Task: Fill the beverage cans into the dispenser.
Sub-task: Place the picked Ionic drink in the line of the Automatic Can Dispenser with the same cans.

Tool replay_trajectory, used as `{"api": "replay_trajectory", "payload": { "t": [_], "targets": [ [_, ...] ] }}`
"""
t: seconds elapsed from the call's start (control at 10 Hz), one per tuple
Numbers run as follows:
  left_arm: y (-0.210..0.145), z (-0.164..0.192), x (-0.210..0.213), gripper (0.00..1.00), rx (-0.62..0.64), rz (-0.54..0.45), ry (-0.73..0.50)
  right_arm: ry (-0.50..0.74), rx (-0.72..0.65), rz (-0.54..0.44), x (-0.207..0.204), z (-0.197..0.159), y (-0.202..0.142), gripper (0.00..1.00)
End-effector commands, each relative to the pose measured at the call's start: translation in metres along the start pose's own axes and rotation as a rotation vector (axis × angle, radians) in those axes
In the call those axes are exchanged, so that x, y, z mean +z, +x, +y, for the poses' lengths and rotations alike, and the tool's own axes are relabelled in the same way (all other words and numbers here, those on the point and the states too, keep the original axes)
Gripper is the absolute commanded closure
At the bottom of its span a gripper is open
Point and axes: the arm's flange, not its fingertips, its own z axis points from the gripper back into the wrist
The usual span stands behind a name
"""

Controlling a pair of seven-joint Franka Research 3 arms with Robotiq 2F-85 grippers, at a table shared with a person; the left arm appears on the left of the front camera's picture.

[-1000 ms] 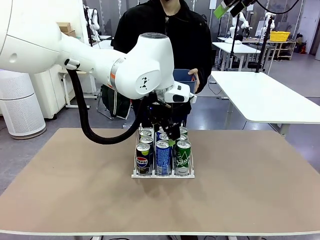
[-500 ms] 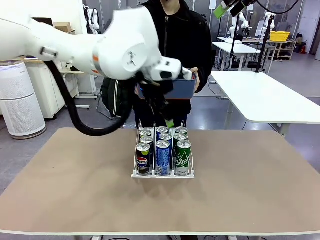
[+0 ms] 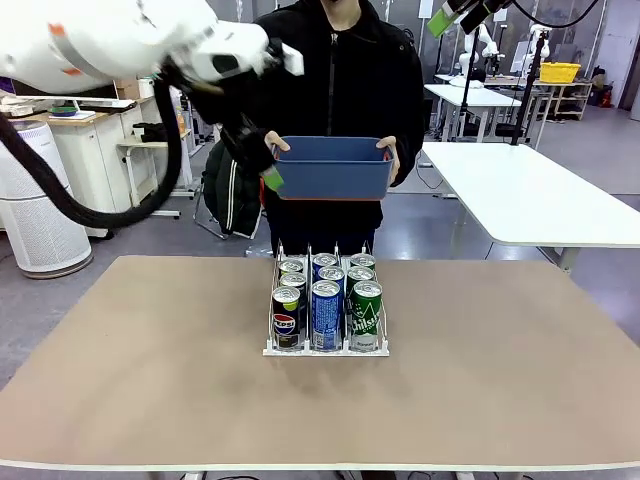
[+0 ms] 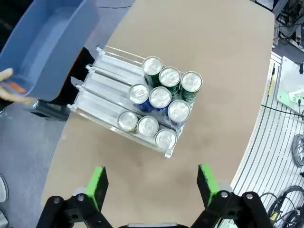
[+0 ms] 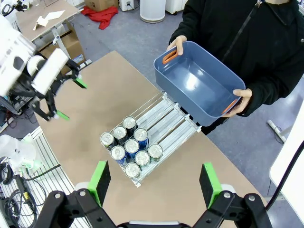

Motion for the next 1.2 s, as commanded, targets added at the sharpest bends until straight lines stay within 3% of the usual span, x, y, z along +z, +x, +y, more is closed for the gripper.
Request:
{"api": "replay_trajectory", "payload": {
  "t": [0.0, 0.4, 0.5, 1.1],
  "targets": [
    [-0.006, 0.001, 0.032, 0.00, 0.028, -0.016, 0.008, 0.000, -0.001, 0.000, 0.001, 0.000, -0.001, 0.00],
    [-0.017, 0.008, 0.100, 0.00, 0.130, -0.117, 0.062, 0.000, -0.001, 0.000, 0.001, 0.000, -0.001, 0.00],
    [-0.011, 0.004, 0.092, 0.00, 0.132, -0.064, 0.078, 0.000, -0.001, 0.000, 0.001, 0.000, -0.001, 0.00],
    [-0.007, 0.000, 0.111, 0.00, 0.123, -0.134, 0.103, 0.000, -0.001, 0.000, 0.001, 0.000, -0.001, 0.00]
  ]
}}
